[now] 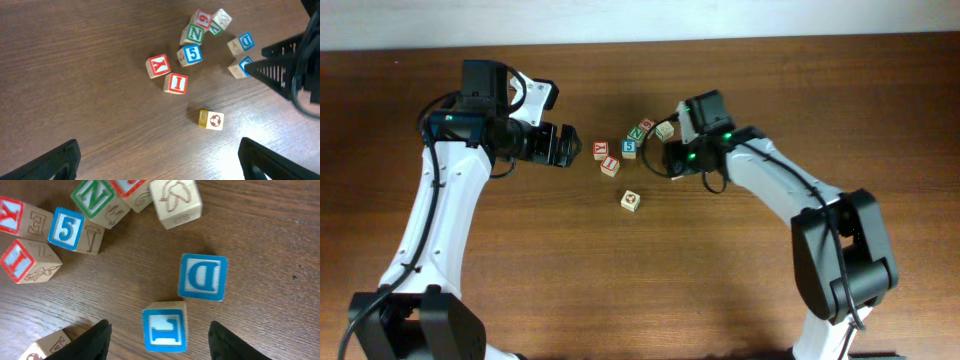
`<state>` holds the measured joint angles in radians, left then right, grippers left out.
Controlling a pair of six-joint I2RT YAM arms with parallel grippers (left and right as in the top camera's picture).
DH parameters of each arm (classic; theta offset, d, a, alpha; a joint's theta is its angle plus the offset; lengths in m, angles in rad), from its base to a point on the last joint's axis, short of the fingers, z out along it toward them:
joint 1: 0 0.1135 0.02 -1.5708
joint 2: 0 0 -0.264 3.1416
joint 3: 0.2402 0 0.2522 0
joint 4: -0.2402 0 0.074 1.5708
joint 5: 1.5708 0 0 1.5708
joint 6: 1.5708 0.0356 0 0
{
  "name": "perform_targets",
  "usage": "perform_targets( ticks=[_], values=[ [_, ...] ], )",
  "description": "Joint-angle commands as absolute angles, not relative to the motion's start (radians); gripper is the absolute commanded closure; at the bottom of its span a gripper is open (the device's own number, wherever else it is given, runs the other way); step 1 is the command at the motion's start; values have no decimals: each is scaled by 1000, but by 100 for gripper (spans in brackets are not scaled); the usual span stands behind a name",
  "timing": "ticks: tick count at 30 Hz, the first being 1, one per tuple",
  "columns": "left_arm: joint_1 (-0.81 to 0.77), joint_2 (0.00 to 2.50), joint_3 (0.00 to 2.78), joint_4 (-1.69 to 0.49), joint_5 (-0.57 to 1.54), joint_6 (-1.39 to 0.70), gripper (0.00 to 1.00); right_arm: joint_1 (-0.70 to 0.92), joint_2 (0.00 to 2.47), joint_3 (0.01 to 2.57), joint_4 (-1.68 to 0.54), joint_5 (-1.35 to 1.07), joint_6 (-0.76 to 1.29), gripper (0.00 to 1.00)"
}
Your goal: Rotate 3 blocks
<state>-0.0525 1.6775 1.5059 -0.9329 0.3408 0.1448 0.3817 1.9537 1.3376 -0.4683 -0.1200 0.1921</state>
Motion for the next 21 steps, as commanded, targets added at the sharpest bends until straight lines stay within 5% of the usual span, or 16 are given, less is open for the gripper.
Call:
perform_targets(
  ticks=[1,14,21],
  values=[
    [-54,1679,1524,-929,200,27,1,440,1986,1350,-464,72,227,41],
    [-54,1679,1524,-918,178,14,1,451,1956,1372,-505,56,227,75],
    [-54,1679,1524,-918,178,14,1,466,1839,1320,-831,-25,590,83]
  ],
)
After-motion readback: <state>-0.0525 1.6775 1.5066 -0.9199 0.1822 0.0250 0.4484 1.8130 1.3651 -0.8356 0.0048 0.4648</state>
